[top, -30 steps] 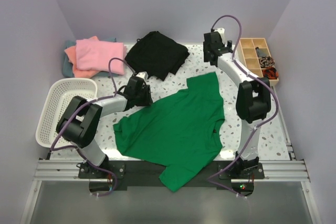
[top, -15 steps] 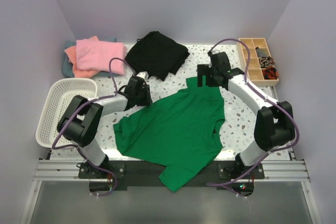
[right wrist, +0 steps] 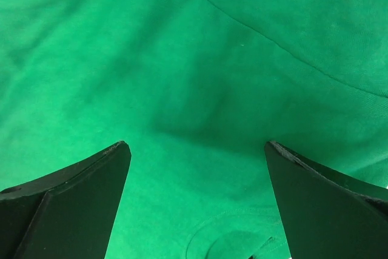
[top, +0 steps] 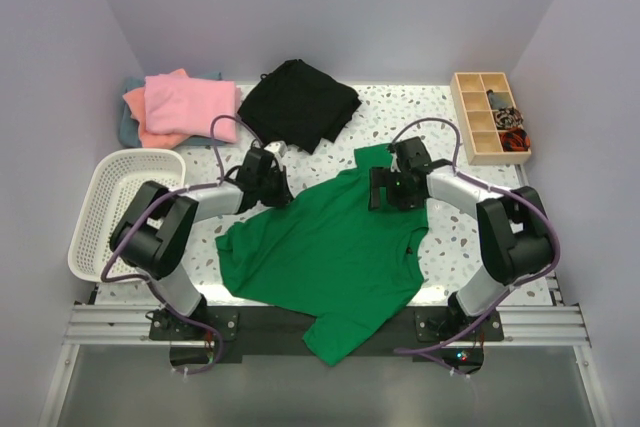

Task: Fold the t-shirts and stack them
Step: Flatten out the tshirt

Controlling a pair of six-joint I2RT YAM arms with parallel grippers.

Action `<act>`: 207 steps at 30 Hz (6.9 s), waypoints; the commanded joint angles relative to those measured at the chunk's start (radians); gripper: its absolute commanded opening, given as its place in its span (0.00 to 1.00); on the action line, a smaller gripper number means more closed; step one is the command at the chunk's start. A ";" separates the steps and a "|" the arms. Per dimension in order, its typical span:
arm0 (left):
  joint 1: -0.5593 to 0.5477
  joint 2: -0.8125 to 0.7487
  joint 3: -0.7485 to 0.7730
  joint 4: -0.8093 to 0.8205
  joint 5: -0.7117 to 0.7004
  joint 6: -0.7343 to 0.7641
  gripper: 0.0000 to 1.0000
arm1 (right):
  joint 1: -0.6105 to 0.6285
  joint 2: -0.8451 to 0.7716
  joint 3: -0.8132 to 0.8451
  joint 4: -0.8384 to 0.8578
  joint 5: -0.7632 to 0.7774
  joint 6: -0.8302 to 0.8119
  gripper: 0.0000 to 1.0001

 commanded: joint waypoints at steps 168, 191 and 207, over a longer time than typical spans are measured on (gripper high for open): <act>-0.590 -0.139 0.046 -0.307 -0.071 0.135 0.58 | 0.002 0.163 -0.010 0.099 0.212 0.051 0.88; -0.406 -0.637 0.112 -1.297 -0.971 -0.650 0.25 | 0.001 0.175 0.006 0.091 0.208 0.039 0.88; -0.406 -0.536 0.149 -0.716 -0.770 -0.157 1.00 | 0.001 0.195 0.030 0.091 0.206 0.028 0.88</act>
